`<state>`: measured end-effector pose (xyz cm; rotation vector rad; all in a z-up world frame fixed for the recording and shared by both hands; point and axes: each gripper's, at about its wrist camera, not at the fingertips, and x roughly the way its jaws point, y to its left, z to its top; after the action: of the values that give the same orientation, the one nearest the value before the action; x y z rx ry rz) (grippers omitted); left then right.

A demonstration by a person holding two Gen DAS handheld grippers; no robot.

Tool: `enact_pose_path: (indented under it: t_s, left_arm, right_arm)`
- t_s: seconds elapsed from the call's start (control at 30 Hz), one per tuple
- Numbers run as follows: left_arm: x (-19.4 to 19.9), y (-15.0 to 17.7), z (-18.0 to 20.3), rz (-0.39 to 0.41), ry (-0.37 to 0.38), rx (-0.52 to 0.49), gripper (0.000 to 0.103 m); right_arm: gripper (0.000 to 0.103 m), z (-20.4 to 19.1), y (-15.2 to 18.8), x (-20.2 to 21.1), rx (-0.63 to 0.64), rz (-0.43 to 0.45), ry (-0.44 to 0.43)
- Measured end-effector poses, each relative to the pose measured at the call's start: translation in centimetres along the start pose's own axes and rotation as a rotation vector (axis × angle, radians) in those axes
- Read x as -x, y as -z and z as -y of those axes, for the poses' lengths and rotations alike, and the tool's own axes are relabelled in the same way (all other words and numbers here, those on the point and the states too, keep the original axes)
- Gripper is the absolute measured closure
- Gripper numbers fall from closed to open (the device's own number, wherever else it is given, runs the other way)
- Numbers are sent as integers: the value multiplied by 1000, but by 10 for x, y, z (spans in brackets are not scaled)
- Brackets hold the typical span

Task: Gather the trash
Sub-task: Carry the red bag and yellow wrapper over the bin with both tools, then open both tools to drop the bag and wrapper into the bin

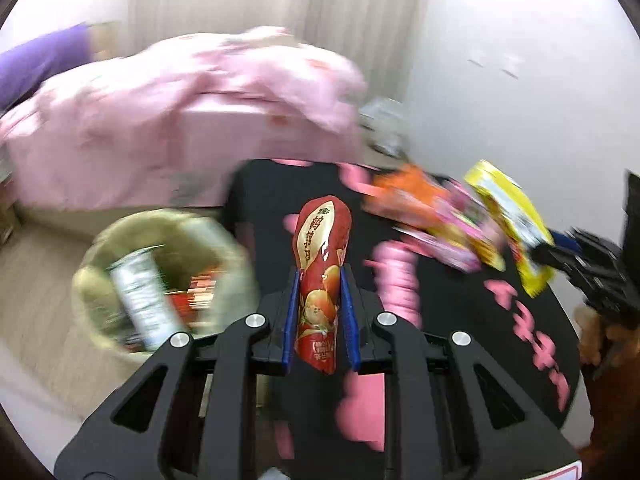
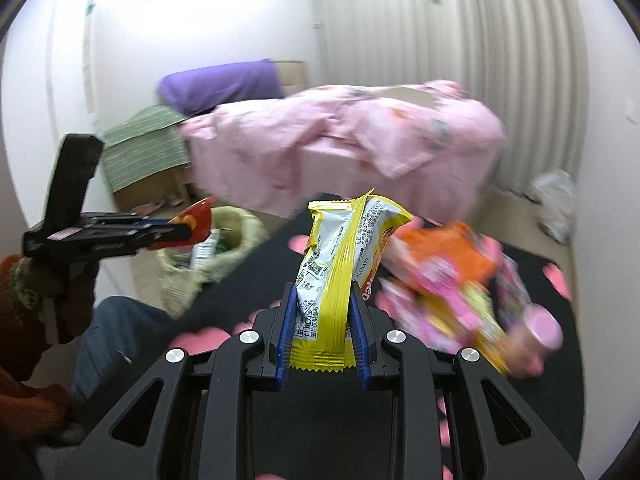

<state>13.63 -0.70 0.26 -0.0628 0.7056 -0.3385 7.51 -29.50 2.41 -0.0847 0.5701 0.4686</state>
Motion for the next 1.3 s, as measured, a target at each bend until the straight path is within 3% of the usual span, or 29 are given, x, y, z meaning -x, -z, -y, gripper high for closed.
enact_pose_path:
  t_s: [0.2,0.37,0.53,0.67,0.83,0.87,1.03,1.17,1.3]
  left_arm:
    - [9,1,-100,0,-142,199,81]
    - [-2,11,-142,-16,-138,280,80]
    - [-24,15,-167,-47,-120,325,79]
    - [-41,11,-178,-73,-111,324,68]
    - [-51,11,-193,-78,-66,390,47]
    - [-50,12,-196,-73,-70,398,40]
    - [-43,11,-203,-31,-141,425,27]
    - [-31,6,-201,27,-177,451,26]
    - [-24,-5,-178,60,-224,379,26]
  right_arm:
    - [78,-61,-54,-73,135,-42,-150]
    - [78,-106,-79,-151,193,-118,-272]
    - [78,-127,-84,-216,185,-195,-304]
    - [77,-138,-82,-259,185,-249,-318]
    - [65,-144,-68,-278,196,-288,-305]
    - [65,-146,-66,-280,203,-295,-298]
    - [61,-141,-62,-281,215,-301,-269]
    - [57,-123,-68,-259,174,-257,-250]
    - [57,-98,-70,-225,152,-199,-164]
